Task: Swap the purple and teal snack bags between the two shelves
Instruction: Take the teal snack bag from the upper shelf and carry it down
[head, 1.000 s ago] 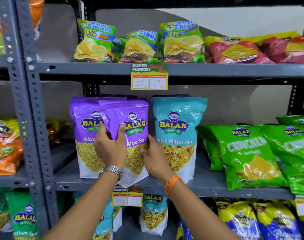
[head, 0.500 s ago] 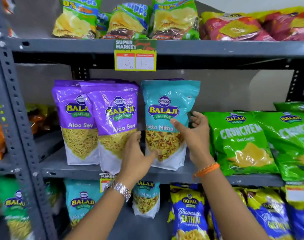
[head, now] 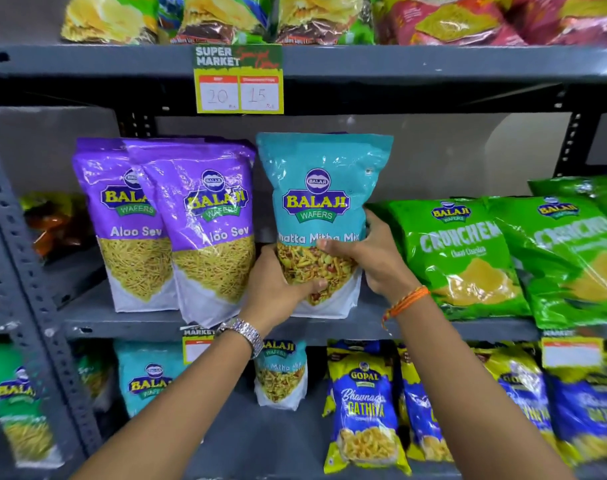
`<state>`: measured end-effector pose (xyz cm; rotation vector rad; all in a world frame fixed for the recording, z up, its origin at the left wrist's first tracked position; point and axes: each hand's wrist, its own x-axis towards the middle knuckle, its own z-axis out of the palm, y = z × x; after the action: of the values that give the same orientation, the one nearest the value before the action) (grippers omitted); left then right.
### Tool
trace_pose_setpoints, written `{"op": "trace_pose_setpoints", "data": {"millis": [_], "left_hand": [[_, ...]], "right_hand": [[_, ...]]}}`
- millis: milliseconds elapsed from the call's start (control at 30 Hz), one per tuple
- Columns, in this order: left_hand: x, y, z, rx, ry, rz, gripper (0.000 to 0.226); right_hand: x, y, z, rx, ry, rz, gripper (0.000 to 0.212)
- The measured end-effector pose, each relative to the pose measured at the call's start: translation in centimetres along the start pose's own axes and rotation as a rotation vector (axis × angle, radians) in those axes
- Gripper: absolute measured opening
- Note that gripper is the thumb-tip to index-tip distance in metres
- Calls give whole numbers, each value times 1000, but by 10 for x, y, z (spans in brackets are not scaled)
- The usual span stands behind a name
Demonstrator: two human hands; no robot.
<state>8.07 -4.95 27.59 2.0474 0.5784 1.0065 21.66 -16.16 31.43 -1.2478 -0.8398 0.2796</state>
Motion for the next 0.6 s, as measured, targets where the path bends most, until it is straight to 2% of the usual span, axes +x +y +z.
{"op": "trace_pose_setpoints", "data": {"millis": [100,167,300,367,600], "left_hand": [[-13,6,-8,62,23,58,89],[-26,8,-15,63,52,89,91],[-62,7,-32,-29,92,97,103],[-85,4,-38,-67,112,89,102],[-167,-48,-43,-79,110,-35,92]], "right_hand": [[-18,-9,-1,13,-8,-18,72],[-33,-16,0,32,-24,-36,70],[-72,-24,5,36,-80,-76,63],[-93,-22,7,36,-105,-84,65],[-165,49,16,68,-96,46,64]]}}
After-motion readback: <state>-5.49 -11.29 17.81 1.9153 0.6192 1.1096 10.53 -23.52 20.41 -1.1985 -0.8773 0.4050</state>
